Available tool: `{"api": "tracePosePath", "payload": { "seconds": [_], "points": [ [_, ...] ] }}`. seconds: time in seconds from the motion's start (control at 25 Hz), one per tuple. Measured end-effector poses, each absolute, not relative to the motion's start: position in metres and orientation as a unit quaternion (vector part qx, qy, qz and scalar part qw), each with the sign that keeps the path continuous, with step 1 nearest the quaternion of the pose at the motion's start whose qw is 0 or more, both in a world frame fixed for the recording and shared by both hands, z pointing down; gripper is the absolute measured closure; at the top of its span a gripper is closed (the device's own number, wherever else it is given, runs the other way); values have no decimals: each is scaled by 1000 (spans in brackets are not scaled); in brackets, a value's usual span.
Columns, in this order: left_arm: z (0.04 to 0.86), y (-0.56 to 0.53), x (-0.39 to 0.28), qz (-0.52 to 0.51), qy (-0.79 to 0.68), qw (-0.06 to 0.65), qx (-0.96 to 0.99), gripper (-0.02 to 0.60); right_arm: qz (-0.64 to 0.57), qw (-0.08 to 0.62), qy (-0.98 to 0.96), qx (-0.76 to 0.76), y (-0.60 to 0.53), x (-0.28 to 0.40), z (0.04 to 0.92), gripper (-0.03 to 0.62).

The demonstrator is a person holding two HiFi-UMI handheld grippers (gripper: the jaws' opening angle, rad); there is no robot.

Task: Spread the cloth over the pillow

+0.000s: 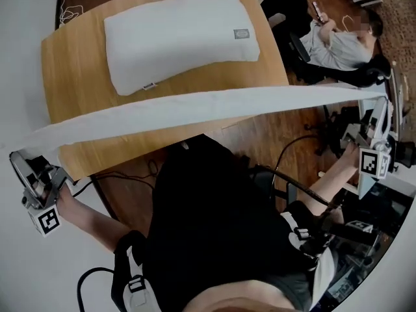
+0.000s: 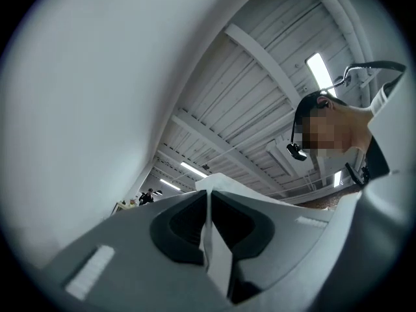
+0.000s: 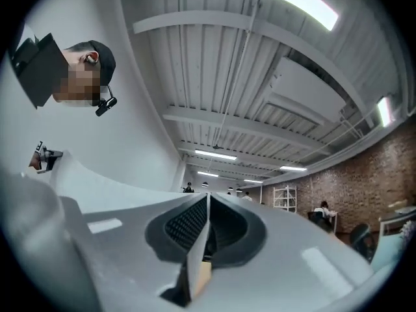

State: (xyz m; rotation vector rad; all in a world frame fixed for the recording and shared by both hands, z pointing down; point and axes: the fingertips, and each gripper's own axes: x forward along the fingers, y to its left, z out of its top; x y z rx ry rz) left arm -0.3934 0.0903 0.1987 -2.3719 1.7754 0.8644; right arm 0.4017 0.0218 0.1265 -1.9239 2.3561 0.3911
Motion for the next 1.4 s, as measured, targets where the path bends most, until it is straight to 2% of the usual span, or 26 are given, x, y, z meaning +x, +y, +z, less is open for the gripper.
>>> {"api": "tracePosePath", "payload": {
  "seconds": [0.16, 0.28, 0.56, 0.68, 0.8, 0.92, 1.0, 1.08, 1.2, 1.32, 1.4],
  "points": [
    [207, 76, -398, 283, 571, 7, -771, 557, 112, 12, 762, -638, 16, 399, 134, 580],
    [202, 71, -398, 261, 579, 19, -772, 557, 105, 18, 758, -643, -1, 398, 139, 580],
    [198, -29, -398, 250, 597, 33, -762, 557, 132, 23, 755, -642, -122, 397, 126, 580],
    [216, -93, -403, 244, 588, -4, -771, 557, 146, 10, 772, -619, -200, 389, 123, 580],
    [273, -189, -412, 241, 587, -80, -769, 557, 143, -12, 797, -586, -315, 376, 154, 580],
    [383, -295, -430, 160, 649, -168, -724, 555, 123, -87, 807, -572, -451, 367, 244, 580],
    [447, -356, -434, 63, 671, -173, -718, 552, 93, -170, 802, -565, -536, 358, 347, 579],
    [517, -396, -436, 0, 678, -213, -704, 554, 44, -256, 795, -549, -593, 344, 461, 580],
    [608, -420, -436, -84, 684, -269, -673, 554, -29, -328, 783, -528, -621, 338, 587, 579],
    [651, -421, -437, -111, 684, -291, -659, 553, -62, -355, 777, -516, -621, 340, 645, 579],
    [666, -414, -441, -123, 686, -295, -653, 523, -68, -376, 778, -499, -613, 338, 667, 579]
  ]
}}
